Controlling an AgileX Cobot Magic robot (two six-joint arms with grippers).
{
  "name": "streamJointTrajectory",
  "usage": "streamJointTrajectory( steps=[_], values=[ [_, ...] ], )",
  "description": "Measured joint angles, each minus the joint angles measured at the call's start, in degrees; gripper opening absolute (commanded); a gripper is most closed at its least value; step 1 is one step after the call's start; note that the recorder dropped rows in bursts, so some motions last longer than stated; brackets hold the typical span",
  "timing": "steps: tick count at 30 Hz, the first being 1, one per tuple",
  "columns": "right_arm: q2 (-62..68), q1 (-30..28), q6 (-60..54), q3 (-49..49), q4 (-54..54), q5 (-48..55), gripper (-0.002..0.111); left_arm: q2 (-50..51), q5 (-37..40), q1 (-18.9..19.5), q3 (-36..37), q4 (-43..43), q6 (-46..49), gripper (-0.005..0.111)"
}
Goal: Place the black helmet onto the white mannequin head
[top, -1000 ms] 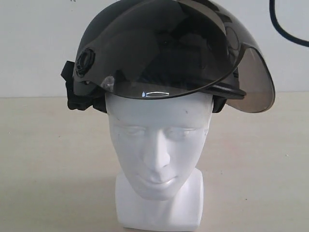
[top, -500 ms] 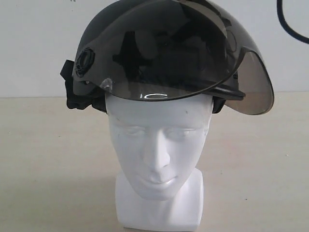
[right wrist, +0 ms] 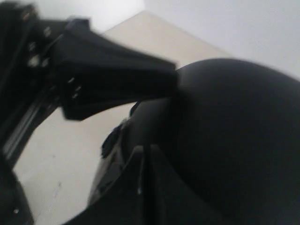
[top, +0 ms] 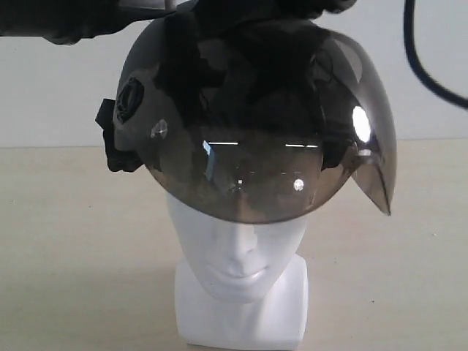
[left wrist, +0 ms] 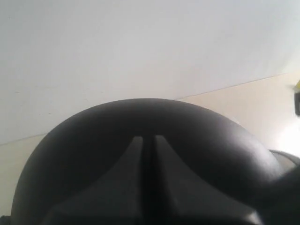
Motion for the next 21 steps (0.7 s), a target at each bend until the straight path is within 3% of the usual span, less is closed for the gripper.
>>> streamJointTrajectory(
  steps=[12,21],
  values=[
    [0.3,2.0,4.1,0.3,0.0,4.7,0.0,-0.5,2.1,0.0,-0.5,0.0,0.0,0.004],
    [0.3,2.0,4.5,0.4,0.0,4.8,0.0,-7.4,10.0,2.1,-0.5,0.1,0.0,0.004]
  ],
)
